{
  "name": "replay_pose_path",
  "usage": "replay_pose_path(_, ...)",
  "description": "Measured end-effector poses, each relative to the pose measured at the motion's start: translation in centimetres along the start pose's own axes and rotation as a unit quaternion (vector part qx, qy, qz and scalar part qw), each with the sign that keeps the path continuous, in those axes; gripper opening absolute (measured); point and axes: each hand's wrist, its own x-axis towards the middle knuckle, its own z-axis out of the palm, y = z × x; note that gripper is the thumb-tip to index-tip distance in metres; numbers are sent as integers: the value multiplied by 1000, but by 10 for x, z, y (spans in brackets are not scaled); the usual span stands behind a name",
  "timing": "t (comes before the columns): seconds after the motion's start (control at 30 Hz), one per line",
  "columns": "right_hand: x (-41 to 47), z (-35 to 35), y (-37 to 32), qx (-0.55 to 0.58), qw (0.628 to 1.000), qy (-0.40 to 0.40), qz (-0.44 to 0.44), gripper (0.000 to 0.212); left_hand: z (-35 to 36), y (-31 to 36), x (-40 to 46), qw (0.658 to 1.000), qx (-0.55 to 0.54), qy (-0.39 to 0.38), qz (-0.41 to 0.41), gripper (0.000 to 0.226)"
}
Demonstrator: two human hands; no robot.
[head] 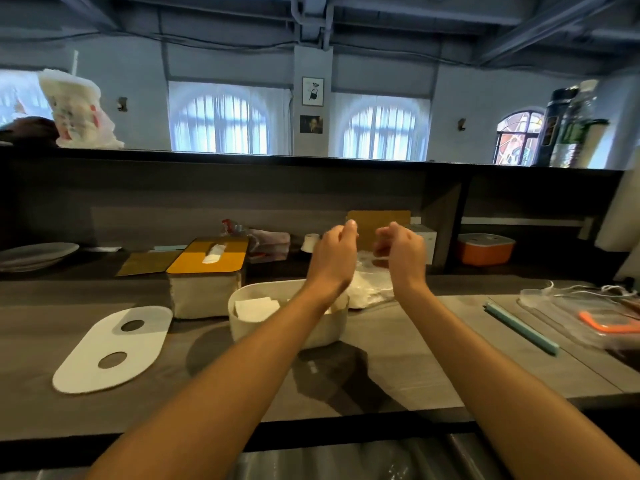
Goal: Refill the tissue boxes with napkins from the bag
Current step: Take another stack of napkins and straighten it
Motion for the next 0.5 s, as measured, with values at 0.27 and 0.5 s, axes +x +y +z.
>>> replay_pose_path(0.27,57,-75,60,-140,977,-139,85,58,112,-39,8,989,130,-67,-5,61)
replay_pose_path(0.5,70,-83,113,-218,939,-246,102,57,132,-82,42,935,350,-21,-51,72)
